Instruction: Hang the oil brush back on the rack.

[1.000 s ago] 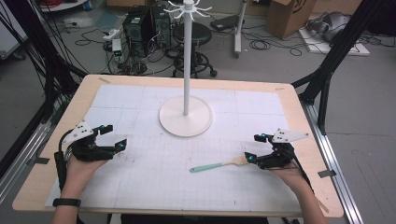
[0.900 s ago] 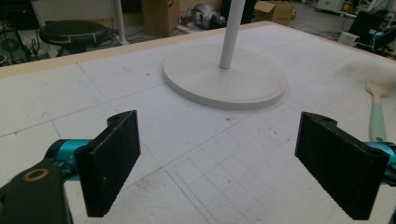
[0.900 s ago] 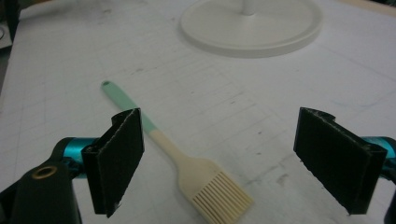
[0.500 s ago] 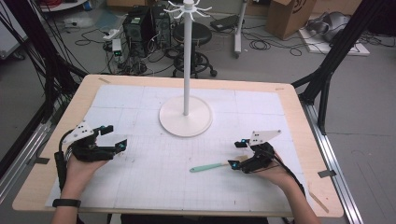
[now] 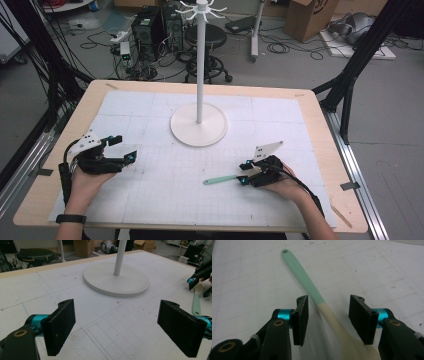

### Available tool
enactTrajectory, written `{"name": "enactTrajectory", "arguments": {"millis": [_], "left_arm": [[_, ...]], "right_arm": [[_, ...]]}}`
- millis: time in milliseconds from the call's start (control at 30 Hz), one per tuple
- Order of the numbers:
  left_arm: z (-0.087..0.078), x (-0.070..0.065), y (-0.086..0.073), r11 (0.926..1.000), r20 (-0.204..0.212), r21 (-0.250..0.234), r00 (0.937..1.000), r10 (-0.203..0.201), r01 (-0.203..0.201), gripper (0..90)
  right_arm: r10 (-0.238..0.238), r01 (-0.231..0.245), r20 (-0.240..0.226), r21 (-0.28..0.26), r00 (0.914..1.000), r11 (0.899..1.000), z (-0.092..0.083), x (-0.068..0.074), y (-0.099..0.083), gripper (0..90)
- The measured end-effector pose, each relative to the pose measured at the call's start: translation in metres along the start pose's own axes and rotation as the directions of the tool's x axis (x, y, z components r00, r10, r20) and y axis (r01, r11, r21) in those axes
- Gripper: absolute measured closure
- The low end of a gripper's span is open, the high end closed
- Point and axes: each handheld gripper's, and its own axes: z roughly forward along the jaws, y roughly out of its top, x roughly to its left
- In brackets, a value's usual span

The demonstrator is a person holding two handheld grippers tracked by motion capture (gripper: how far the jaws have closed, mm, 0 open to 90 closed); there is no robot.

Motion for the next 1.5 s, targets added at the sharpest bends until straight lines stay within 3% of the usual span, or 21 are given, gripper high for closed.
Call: {"name": "enactTrajectory", "arguments": {"millis": [133,267,333,500,567,700,1133,1400,1500], "left_arm": [[0.001,-0.001,-0.001,1.0000,0.004,0.006,1.0000,-0.002,0.001,15.5],[0.002,-0.001,-0.001,0.9999,0.006,0.013,1.0000,-0.001,0.001,15.7],[0.003,-0.002,-0.001,0.9999,0.004,0.014,1.0000,-0.001,0.001,15.8],[0.002,-0.001,0.000,1.0000,0.007,0.007,1.0000,-0.003,0.003,16.2],[0.002,-0.001,-0.001,1.0000,0.009,0.007,0.9999,-0.005,0.005,16.2],[0.002,-0.001,-0.001,0.9999,0.008,0.008,0.9999,-0.006,0.006,16.2],[0.004,-0.002,-0.001,0.9999,0.015,0.017,0.9999,-0.002,0.002,16.4],[0.004,-0.002,-0.001,0.9997,0.017,0.024,0.9998,-0.002,0.002,16.5],[0.005,-0.002,-0.001,0.9996,0.021,0.027,0.9998,0.001,-0.002,16.5]], "right_arm": [[-0.041,0.040,0.042,0.016,0.9983,0.999,0.000,0.003,0.001,61.6],[-0.109,0.108,0.044,0.033,0.9930,0.994,0.001,0.010,0.002,74.6],[-0.131,0.129,0.052,0.038,0.9900,0.991,0.000,0.012,0.003,76.2],[-0.126,0.123,0.061,0.045,0.9902,0.991,-0.001,0.014,0.004,82.4],[-0.092,0.088,0.092,0.037,0.9916,0.995,-0.006,0.011,0.002,82.9],[-0.042,0.040,0.102,0.020,0.9939,0.999,-0.013,0.007,-0.002,83.0],[-0.040,0.035,0.090,0.062,0.9951,0.997,-0.008,0.006,0.000,80.7],[-0.050,0.039,0.095,0.118,0.9942,0.992,-0.007,0.007,0.007,80.7],[-0.034,0.023,0.095,0.118,0.9949,0.993,-0.007,0.006,0.007,82.1]]}}
